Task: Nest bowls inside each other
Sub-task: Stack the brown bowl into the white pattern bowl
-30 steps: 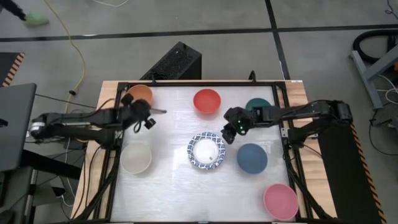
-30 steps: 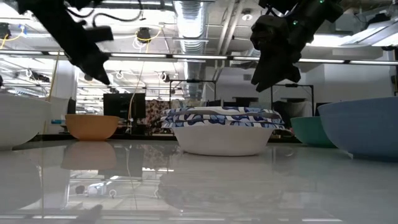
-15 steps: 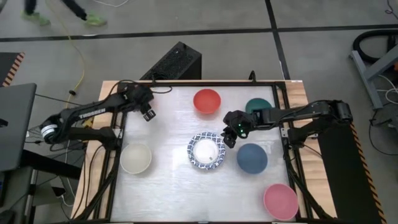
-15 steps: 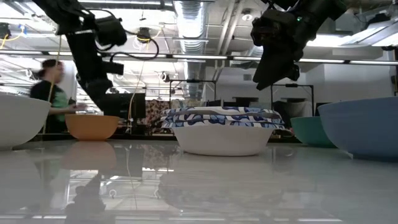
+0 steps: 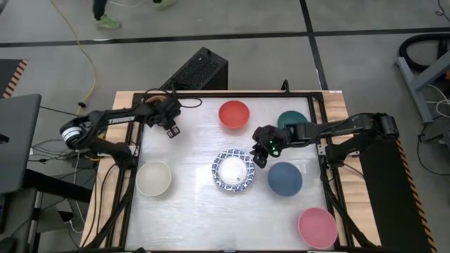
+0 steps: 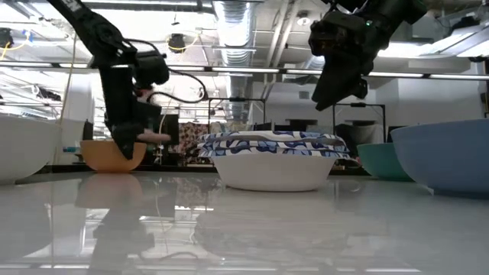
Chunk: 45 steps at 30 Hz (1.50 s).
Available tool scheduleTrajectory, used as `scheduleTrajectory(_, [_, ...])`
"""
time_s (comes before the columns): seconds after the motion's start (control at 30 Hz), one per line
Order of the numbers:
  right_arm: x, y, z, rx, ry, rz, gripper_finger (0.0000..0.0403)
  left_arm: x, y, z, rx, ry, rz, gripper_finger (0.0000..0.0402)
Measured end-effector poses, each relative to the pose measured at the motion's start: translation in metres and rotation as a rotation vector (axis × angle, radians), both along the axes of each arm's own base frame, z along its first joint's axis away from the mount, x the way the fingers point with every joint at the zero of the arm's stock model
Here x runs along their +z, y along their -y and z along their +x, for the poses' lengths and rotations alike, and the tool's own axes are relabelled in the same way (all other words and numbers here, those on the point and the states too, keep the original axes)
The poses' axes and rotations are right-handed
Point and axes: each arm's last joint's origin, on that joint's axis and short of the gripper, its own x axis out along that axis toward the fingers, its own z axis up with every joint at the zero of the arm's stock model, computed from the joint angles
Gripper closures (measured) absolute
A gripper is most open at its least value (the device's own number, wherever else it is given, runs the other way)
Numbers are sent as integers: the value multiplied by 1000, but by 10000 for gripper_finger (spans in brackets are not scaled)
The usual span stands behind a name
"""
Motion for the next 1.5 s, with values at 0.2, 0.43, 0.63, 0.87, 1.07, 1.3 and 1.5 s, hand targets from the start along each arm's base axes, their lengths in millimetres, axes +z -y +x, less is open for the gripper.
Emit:
scheduleTrajectory(0.2, [0, -3, 0, 5, 0, 3, 246, -14, -2, 3, 3, -54, -39, 385])
scheduleTrajectory(0.43, [0, -2, 0, -28, 6, -31, 246, -6, 4, 6, -18, -23, -18, 400])
scheduleTrajectory(0.63, [3, 2, 2, -107, 35, -109, 246, 13, 23, 13, -108, 43, 43, 401])
scheduleTrajectory(0.87, [8, 9, 5, -234, 94, -217, 246, 45, 61, 20, -258, 79, 254, 401])
scheduleTrajectory(1.07, [20, 18, 13, -299, 245, -222, 246, 64, 96, 29, -309, 12, 570, 401])
scheduleTrajectory(1.3, [45, 23, 24, -225, 472, -385, 246, 69, 129, 49, -441, -92, 806, 401])
scheduleTrajectory(1.5, [60, 12, 28, -156, 568, -604, 246, 62, 143, 69, -554, -260, 929, 401])
